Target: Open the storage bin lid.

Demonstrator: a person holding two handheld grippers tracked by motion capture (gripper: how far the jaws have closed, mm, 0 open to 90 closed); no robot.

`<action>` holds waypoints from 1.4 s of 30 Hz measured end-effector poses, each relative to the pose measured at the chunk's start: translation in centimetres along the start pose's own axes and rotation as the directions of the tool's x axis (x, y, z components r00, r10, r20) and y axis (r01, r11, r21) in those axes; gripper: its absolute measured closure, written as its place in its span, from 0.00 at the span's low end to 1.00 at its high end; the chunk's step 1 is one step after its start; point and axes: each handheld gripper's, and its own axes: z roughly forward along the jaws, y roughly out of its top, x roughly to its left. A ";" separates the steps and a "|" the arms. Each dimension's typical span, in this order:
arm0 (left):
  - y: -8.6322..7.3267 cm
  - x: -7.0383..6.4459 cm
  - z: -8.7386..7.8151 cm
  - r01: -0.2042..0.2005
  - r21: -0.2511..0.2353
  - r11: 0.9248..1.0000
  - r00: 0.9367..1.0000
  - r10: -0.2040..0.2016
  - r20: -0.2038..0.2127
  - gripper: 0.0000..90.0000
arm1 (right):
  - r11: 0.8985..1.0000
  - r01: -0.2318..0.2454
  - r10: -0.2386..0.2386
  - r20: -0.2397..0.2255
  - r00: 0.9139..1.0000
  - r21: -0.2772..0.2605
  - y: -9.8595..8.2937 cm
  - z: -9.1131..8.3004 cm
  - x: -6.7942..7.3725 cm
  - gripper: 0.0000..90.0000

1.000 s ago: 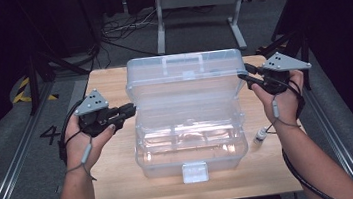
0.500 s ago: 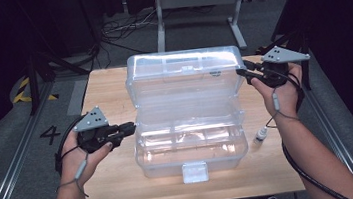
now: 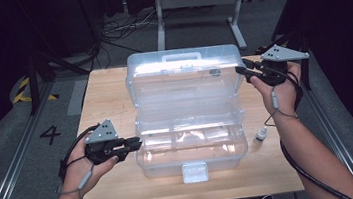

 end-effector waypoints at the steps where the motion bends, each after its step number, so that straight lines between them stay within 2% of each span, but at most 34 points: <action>1: -0.1 -0.1 0.1 0.002 0.003 1.000 1.000 -0.002 0.003 0.88 | 1.000 -0.001 0.001 0.000 1.000 -0.001 0.0 0.0 0.0 0.77; 7: -0.8 -0.2 0.4 0.020 0.009 1.000 1.000 -0.020 0.016 0.88 | 1.000 -0.006 0.006 -0.007 1.000 0.001 0.0 0.2 -0.2 0.77; 13: -1.3 -0.5 0.4 0.009 0.030 1.000 0.999 -0.010 0.035 0.89 | 1.000 -0.009 0.009 -0.010 1.000 0.003 0.1 0.3 -0.3 0.77; 15: -1.7 -0.5 0.3 0.011 0.036 0.999 0.998 -0.013 0.056 0.90 | 1.000 -0.009 0.009 -0.012 1.000 0.004 0.1 0.4 -0.4 0.77; 20: -2.1 -0.4 0.3 0.021 0.051 0.998 0.997 -0.025 0.079 0.91 | 1.000 -0.017 0.017 -0.012 1.000 0.003 0.2 0.6 -0.6 0.77; 24: -2.2 -0.3 0.7 0.020 0.071 0.997 0.997 -0.025 0.078 0.90 | 1.000 -0.020 0.020 -0.012 1.000 0.004 0.2 0.7 -0.6 0.77; 27: -2.4 -0.1 1.1 0.034 0.070 0.997 0.995 -0.040 0.096 0.89 | 1.000 -0.014 0.014 -0.004 1.000 -0.008 0.2 0.8 -0.6 0.77; 33: -2.8 0.3 1.7 0.043 0.099 0.994 0.994 -0.052 0.091 0.89 | 1.000 -0.014 0.015 0.004 1.000 -0.020 0.2 1.1 -0.7 0.77; 42: -3.0 0.4 1.9 0.058 0.086 0.995 0.992 -0.067 0.103 0.89 | 0.999 0.008 -0.007 0.021 1.000 -0.041 0.1 1.5 -0.8 0.78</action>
